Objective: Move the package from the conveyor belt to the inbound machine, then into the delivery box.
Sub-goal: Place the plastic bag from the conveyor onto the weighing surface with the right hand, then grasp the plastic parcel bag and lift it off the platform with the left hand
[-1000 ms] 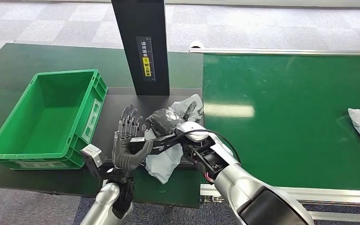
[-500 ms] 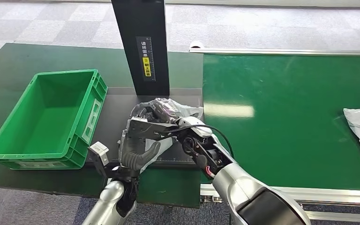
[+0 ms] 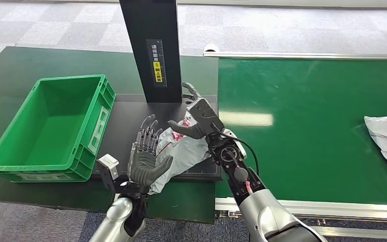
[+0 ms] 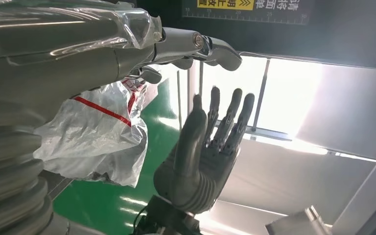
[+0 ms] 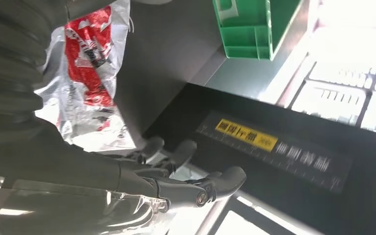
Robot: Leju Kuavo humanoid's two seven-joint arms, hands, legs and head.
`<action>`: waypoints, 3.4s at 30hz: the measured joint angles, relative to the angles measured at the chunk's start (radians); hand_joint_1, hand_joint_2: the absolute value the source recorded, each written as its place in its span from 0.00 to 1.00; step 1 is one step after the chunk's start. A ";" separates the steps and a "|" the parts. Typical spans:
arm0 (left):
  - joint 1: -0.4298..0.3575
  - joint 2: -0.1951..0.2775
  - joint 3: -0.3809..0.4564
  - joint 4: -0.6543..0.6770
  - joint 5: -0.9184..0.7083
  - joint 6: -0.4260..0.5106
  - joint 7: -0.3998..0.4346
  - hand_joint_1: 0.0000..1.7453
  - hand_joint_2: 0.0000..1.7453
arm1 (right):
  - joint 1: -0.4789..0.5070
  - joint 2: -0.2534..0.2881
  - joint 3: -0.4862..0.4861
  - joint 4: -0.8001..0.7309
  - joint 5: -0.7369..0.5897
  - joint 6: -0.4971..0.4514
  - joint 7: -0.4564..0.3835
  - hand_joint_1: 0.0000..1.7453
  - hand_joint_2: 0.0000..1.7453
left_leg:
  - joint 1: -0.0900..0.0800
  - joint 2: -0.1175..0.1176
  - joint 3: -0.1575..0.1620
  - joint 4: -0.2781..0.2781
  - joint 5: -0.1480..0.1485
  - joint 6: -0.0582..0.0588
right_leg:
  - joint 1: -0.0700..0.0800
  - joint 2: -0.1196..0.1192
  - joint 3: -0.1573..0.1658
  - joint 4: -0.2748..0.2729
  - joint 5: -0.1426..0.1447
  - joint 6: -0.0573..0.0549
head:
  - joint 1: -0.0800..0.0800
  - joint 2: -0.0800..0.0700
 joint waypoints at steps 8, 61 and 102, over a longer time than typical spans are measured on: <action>0.001 0.000 0.010 0.000 -0.004 0.001 0.004 0.00 1.00 | 0.060 -0.020 -0.066 -0.071 -0.060 -0.019 0.045 0.00 1.00 | 0.000 0.000 0.000 0.000 0.000 0.000 | 0.000 0.000 0.000 0.000 0.000 0.000 | 0.000 0.000; 0.005 -0.008 -0.003 0.157 -1.294 0.493 0.419 1.00 1.00 | 0.589 -0.070 -0.240 -0.656 -0.131 0.148 -0.023 0.00 1.00 | 0.000 0.000 0.000 0.000 -0.001 -0.001 | 0.000 0.000 0.000 -0.001 -0.001 0.000 | 0.000 0.000; 0.072 -0.094 0.316 -0.324 -1.494 0.606 -0.054 1.00 1.00 | 0.596 -0.072 -0.268 -0.655 -0.215 0.165 -0.055 0.00 1.00 | 0.000 0.000 -0.001 0.000 -0.001 0.000 | 0.000 0.000 0.000 0.000 -0.001 0.000 | 0.000 0.000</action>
